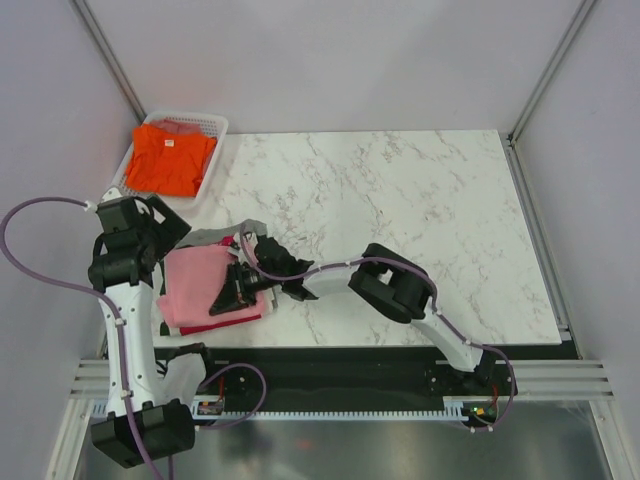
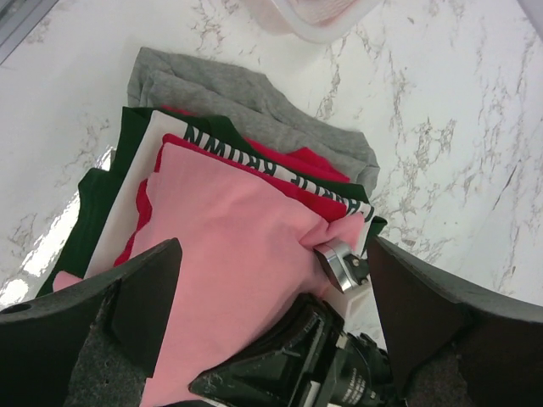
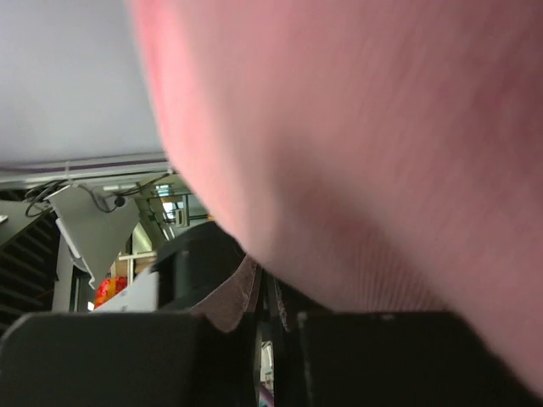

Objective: Fold and stack the t-shirts
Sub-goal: Neatly place the folded tshirt to the corner

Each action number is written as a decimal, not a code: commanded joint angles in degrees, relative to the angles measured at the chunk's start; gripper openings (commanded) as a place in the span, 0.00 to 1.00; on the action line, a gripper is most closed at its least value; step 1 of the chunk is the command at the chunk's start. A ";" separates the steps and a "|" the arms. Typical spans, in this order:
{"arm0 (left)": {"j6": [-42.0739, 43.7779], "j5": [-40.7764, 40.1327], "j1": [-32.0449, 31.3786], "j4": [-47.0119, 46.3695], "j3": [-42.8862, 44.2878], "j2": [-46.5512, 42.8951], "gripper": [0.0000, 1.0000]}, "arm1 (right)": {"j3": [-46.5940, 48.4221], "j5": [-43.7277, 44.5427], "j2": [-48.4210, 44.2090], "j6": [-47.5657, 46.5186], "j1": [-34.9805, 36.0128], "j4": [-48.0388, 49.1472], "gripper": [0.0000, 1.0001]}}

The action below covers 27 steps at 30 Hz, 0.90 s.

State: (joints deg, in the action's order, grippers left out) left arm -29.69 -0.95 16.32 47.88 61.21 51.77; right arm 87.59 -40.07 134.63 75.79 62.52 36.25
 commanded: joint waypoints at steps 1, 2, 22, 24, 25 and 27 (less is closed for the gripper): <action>0.25 0.60 0.12 -1.12 -0.65 -0.26 0.98 | 3.62 -0.89 1.86 0.17 0.32 -2.47 0.11; 0.25 0.60 0.12 -1.12 -0.65 -0.18 0.98 | 4.07 -0.71 2.04 -0.37 0.15 -4.41 0.11; 1.74 -2.56 0.12 5.28 17.79 -1.41 1.00 | 21.82 5.70 4.22 -3.81 3.04 -22.09 0.12; 1.83 -3.27 0.12 6.00 19.82 -1.14 1.00 | 24.54 6.76 6.77 -3.54 3.05 -25.51 0.11; 1.74 -3.09 0.12 5.91 19.74 -1.32 1.00 | 25.77 6.68 9.75 -3.54 3.22 -27.18 0.11; 1.39 -2.65 0.12 5.65 18.60 -1.41 1.00 | 27.71 6.50 12.75 -2.84 3.13 -29.13 0.11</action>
State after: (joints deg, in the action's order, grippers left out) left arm -29.58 -2.76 16.32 51.40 79.48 50.13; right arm 113.38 -35.24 141.05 71.68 65.82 14.59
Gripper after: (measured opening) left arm 0.993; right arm 0.113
